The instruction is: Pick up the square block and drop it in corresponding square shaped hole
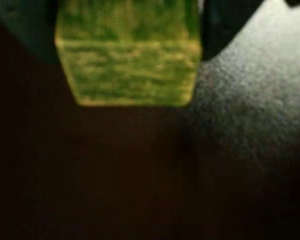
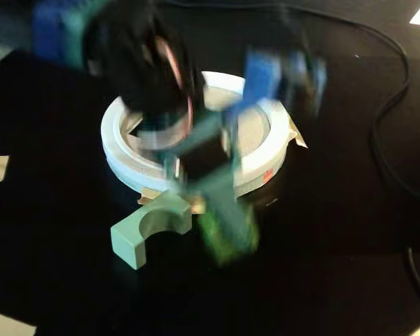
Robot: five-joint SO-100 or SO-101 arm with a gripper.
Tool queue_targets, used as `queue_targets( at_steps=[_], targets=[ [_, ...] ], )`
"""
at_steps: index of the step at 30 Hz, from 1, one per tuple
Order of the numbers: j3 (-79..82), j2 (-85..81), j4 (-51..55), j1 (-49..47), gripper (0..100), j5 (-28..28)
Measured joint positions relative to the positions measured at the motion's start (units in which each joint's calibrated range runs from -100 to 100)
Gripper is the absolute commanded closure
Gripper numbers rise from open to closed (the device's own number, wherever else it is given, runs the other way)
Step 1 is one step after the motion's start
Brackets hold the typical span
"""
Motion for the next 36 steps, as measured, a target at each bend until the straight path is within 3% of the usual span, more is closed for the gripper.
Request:
queue_targets(
  at_steps=[4,12,15,21,24,30,36],
  targets=[
    [0.10,-6.87,6.60,-3.50,68,0.24],
    [0.00,-24.88,30.46,-19.98,68,0.24],
    [0.00,-26.48,34.24,-27.07,68,0.24],
    [6.73,-27.28,35.40,-32.17,68,0.24],
    [13.27,-27.46,30.16,-32.87,68,0.24],
    [34.16,-27.46,7.08,-37.16,68,0.24],
    [41.58,-24.52,-8.34,-41.86,68,0.24]
  ],
)
